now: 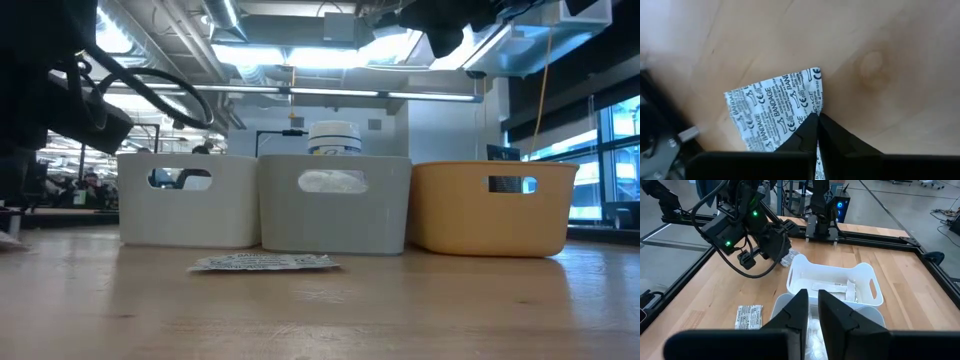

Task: Pick & Place Travel size toiletries
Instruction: Put the white band-aid into the white bin

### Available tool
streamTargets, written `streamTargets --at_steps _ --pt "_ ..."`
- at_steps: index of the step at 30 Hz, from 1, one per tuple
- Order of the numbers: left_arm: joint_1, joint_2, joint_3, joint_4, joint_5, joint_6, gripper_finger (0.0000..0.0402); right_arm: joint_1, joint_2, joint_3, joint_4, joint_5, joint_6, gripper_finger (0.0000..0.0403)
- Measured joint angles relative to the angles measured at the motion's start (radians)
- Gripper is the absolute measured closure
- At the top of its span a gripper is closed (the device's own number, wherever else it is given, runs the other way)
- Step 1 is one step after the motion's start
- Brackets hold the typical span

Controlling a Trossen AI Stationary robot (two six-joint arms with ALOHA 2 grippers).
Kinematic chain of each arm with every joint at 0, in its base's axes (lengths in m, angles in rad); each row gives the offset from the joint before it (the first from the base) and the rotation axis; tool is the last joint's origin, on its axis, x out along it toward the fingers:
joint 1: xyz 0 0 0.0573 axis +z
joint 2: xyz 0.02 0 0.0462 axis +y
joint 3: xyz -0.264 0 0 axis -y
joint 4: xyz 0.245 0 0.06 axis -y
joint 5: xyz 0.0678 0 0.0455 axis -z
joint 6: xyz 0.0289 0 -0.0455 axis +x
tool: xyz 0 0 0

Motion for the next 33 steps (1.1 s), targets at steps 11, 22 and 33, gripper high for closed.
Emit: streamTargets --at_steps 11,22,33 --pt "-0.015 -0.058 0.001 -0.038 0.037 0.036 0.0399 0.0 0.0 0.0 0.0 0.0 0.0 0.0374" --pt "-0.008 -0.206 0.002 -0.074 -0.09 0.01 0.0399 0.0 0.0 0.0 0.0 0.0 0.0 0.0362" --pt "0.086 -0.395 0.003 -0.088 -0.266 0.127 0.04 0.0 0.0 0.0 0.0 0.0 0.002 0.0354"
